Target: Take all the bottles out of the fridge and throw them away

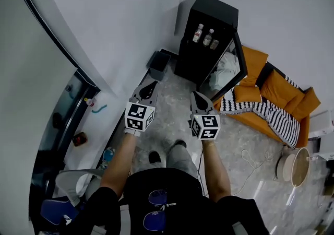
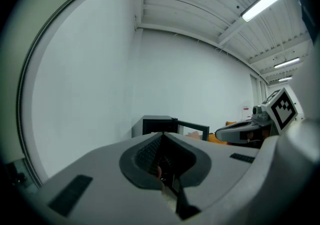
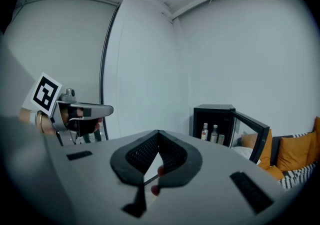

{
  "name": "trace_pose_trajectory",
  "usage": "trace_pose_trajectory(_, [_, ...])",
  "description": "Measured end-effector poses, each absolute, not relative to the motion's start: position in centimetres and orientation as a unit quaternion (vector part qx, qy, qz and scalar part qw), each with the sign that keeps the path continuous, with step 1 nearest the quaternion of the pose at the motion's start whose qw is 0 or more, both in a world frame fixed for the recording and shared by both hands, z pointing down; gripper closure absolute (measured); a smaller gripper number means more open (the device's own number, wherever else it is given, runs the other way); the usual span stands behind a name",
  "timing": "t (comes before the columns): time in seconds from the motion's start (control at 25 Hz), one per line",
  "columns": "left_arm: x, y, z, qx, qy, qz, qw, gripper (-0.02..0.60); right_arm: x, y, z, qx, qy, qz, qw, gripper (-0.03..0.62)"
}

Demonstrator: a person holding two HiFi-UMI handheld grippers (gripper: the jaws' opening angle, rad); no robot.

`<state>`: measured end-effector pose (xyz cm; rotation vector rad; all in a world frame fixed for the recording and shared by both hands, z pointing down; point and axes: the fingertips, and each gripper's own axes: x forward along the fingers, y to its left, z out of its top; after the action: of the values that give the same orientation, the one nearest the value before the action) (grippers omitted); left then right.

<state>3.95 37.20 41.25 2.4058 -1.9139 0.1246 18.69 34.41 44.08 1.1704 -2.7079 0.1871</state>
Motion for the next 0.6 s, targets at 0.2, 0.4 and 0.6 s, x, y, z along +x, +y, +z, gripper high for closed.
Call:
trace_pose_trajectory(0.2, [4.1,30.6,42.4,0.793,-0.607,0.044,0.038,0.583,18.7,28.3,44.8,0.408,-0.906,0.070,0.091,0.592])
trace_pose_trajectory(0.4, [3.9,21.5,43.1,0.798,-0.599,0.046,0.044,0.583,18.3,19.5,45.2,0.416,-0.903,0.071,0.084,0.592])
trace_pose_trajectory(0.6, [4.4,11.6,43.0,0.800,-0.596,0.054,0.049,0.583,18.2,10.0,45.0,0.412,-0.904,0.073,0.088,0.592])
